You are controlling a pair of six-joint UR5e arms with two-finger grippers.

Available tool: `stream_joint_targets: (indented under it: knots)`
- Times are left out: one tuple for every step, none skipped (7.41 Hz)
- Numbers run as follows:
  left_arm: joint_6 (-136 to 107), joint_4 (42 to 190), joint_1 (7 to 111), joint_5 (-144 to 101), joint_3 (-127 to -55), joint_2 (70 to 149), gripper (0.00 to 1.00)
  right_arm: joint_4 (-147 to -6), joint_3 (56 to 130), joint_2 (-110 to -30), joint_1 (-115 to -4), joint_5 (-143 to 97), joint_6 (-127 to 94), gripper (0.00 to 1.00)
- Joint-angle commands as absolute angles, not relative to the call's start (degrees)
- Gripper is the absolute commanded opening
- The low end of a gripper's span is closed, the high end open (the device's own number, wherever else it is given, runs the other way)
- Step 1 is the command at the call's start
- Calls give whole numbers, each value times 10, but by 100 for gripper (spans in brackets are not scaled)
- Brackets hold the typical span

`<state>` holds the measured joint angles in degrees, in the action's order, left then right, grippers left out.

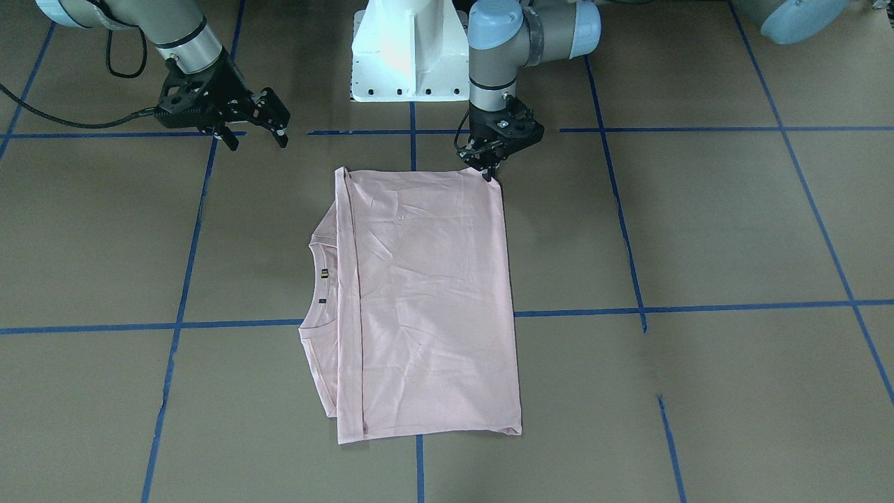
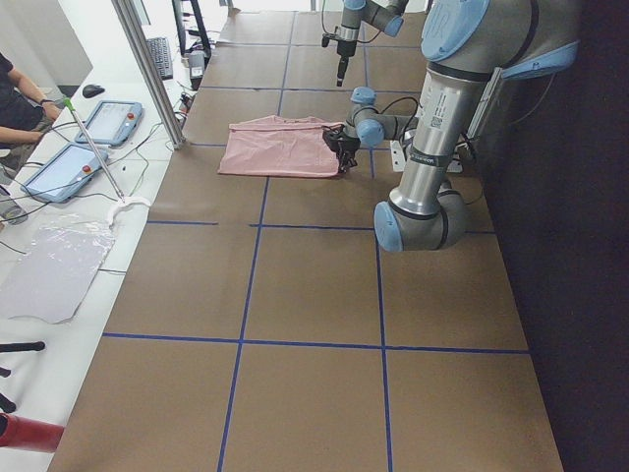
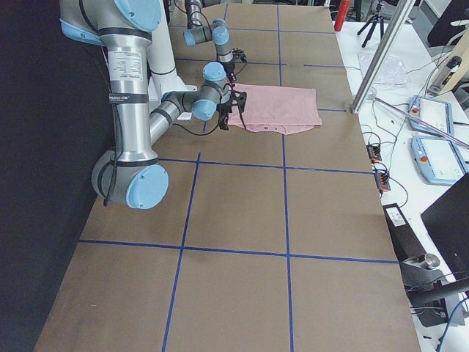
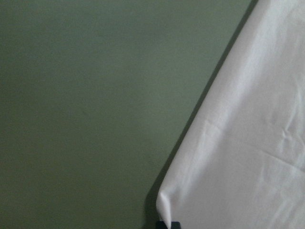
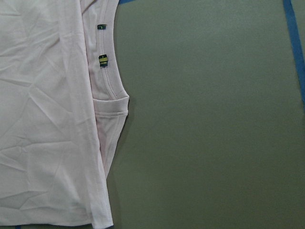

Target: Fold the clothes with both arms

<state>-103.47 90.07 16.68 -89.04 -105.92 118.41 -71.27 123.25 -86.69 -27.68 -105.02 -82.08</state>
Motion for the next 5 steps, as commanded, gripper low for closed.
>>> stream_joint_targets:
  knots:
    - [-996, 901, 171, -892, -1080, 1183, 0, -715, 1223, -860, -272, -1052, -859, 100]
    - [-975, 903, 171, -891, -1081, 1183, 0, -715, 1202, -834, -272, -1052, -898, 100]
    - [-936, 907, 171, -891, -1082, 1183, 0, -716, 1179, -805, -267, -1053, -953, 100]
    - [-932, 924, 171, -891, -1081, 1183, 0, -746, 1164, -769, -256, -1051, -994, 100]
    - [-932, 930, 171, -891, -1081, 1183, 0, -827, 1146, -702, -249, -1049, -1007, 100]
